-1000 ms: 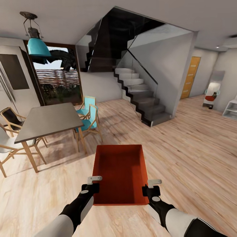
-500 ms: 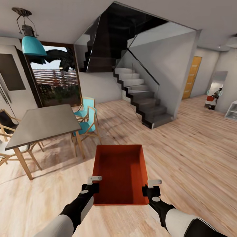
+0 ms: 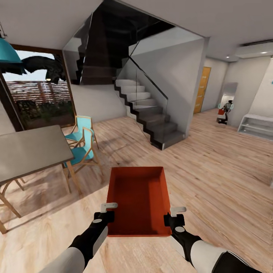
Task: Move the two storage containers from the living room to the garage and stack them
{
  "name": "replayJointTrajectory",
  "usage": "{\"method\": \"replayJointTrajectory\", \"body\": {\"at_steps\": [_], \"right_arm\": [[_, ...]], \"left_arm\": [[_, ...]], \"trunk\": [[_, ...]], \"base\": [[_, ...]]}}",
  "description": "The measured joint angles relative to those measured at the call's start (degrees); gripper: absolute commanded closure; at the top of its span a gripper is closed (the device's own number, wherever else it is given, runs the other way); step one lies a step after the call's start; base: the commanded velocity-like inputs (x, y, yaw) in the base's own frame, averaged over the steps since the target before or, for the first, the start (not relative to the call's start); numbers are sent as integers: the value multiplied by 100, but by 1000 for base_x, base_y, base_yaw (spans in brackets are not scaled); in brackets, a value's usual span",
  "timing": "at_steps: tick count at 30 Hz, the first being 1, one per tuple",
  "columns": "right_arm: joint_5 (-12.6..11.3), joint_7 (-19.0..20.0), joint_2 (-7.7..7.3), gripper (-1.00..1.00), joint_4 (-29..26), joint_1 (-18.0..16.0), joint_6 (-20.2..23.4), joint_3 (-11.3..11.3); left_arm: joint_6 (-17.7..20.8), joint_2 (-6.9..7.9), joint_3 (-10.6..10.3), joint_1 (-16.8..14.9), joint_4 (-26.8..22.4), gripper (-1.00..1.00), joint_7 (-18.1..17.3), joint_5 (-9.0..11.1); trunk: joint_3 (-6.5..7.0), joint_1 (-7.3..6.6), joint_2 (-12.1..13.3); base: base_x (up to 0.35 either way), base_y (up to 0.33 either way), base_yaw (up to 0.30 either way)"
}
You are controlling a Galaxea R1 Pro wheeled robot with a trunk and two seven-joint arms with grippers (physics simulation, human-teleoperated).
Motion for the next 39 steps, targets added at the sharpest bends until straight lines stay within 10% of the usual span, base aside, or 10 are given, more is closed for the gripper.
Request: {"method": "replayJointTrajectory", "body": {"at_steps": [39], "right_arm": [[1,3,-1,100,1,0,-2,-6]], "left_arm": [[0,0,-6,0,1,100,4,5]], "trunk": [[118,0,0]], "base": [[312,0,-278]]}}
